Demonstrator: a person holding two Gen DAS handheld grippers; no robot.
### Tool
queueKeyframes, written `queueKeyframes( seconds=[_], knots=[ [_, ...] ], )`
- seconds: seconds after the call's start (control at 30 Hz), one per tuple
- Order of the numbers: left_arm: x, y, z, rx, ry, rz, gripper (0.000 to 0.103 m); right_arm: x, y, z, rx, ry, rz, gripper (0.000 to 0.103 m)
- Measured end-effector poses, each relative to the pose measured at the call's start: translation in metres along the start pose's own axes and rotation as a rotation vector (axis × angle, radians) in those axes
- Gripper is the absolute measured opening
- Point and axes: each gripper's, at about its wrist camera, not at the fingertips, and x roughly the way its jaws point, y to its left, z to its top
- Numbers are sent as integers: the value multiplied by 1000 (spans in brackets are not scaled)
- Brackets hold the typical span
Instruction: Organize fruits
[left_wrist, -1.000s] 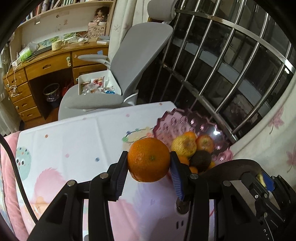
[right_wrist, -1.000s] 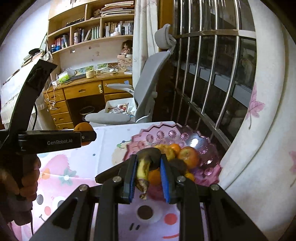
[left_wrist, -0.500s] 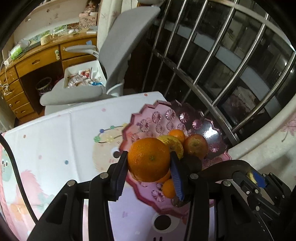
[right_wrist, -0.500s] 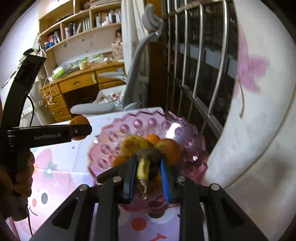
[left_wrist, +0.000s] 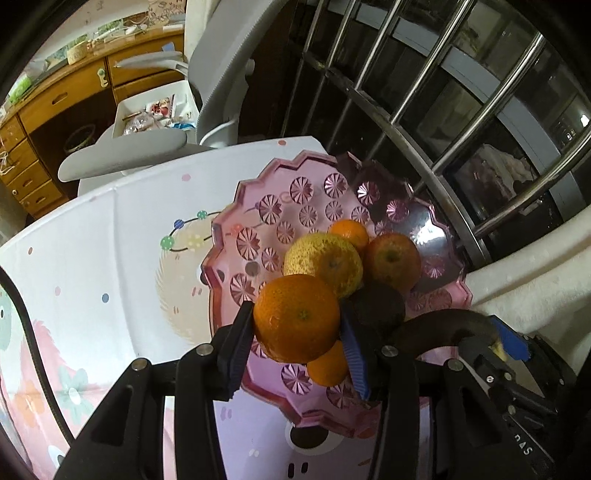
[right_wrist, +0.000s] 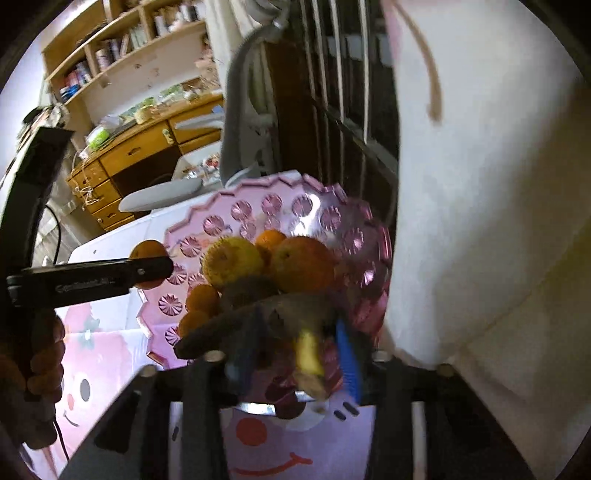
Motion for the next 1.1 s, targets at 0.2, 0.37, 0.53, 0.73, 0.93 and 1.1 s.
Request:
queueKeyframes(
  seconds=[0.2, 0.37, 0.53, 0.73, 0.93, 1.1],
  knots=[
    [-30, 10, -7, -5, -62, -20, 75, -3, -5, -10, 89, 29, -10, 69],
    [-61, 24, -25, -36, -86, -26, 78, -20, 8, -18, 64, 10, -68, 77],
    [-97, 41, -71, -65, -67, -13, 81, -44, 30, -34, 49, 9, -81, 78],
    [-136, 66, -147, -92, -18, 23, 81, -69, 65, -75, 63, 42, -42, 79],
    [-171, 94, -223, -180, 27, 57, 82, -86, 112, -136, 21, 155, 60, 79],
    [-213, 100, -271, -251, 32, 91, 82, -111, 142, -172, -39, 239, 151, 79]
  ],
)
